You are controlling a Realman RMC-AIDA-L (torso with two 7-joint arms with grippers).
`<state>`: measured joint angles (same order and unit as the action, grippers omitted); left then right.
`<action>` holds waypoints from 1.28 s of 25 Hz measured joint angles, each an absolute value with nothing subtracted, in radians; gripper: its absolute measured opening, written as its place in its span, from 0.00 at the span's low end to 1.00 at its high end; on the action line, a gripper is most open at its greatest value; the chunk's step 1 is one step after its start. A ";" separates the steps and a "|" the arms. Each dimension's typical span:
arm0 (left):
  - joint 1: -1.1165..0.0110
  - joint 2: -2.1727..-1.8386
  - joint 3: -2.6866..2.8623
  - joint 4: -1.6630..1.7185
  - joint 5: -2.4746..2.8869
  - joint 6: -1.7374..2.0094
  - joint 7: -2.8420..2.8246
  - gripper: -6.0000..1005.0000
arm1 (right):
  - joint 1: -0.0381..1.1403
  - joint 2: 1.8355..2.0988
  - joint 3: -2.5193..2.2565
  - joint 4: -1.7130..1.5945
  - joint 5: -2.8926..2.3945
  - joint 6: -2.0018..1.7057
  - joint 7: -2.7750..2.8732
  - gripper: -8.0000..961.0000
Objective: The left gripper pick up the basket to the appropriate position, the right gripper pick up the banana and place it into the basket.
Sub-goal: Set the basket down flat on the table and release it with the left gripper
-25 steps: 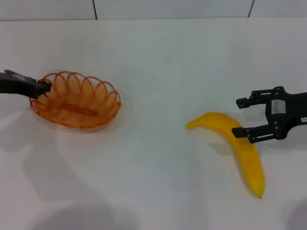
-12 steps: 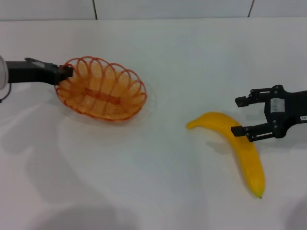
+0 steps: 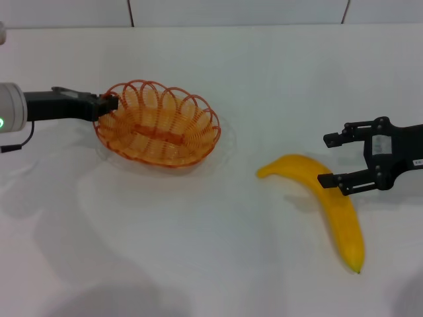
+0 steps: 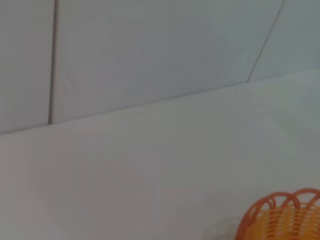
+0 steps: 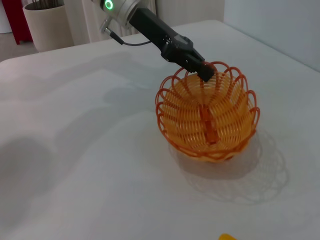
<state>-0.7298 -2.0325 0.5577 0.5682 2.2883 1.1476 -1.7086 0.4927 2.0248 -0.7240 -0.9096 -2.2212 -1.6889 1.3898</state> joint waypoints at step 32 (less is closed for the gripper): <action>-0.706 -2.032 0.556 0.520 2.262 1.120 -1.729 0.11 | 0.508 2.025 -0.724 -0.884 -2.243 -1.666 1.390 0.85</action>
<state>-0.7056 -2.0318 0.5564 0.5199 2.2625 1.1198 -1.7289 0.5079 2.0248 -0.7240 -0.8838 -2.2427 -1.6659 1.3898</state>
